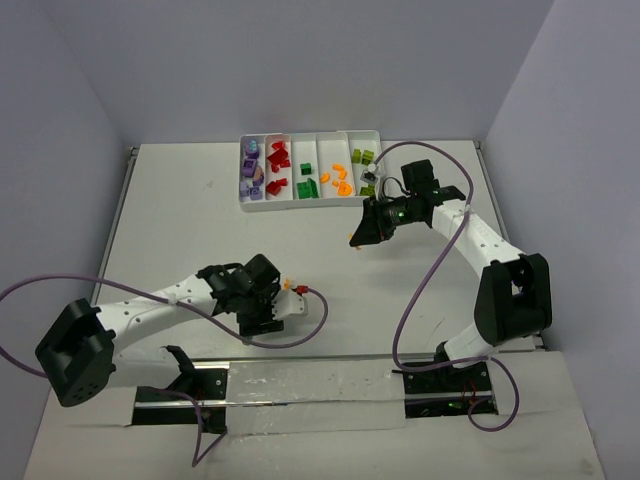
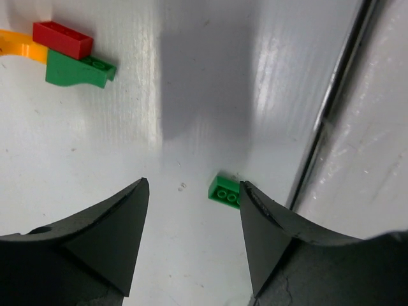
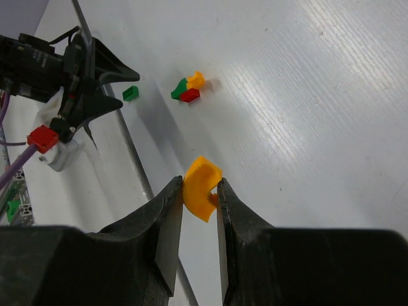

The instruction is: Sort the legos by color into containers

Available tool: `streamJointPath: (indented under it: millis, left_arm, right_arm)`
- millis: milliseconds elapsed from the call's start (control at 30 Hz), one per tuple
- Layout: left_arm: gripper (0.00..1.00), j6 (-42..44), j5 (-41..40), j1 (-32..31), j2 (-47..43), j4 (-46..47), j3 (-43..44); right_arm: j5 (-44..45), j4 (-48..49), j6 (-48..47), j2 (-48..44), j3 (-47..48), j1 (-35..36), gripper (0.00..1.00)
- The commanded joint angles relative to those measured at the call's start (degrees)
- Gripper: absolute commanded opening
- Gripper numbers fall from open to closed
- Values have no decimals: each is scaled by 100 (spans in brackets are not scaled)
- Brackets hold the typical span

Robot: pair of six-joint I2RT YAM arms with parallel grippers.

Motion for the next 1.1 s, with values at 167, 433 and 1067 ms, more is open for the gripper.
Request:
streamJointPath:
  millis: [167, 433, 1067]
  left_arm:
    - [55, -321, 224, 8, 75, -1287, 247]
    - [55, -365, 310, -73, 330, -1279, 180]
    - [64, 574, 70, -264, -67, -324, -244]
  right_arm:
    - [-116, -69, -111, 63, 302, -38, 0]
    - [-122, -95, -123, 82, 329, -45, 0]
    - [-94, -174, -111, 102, 342, -38, 0]
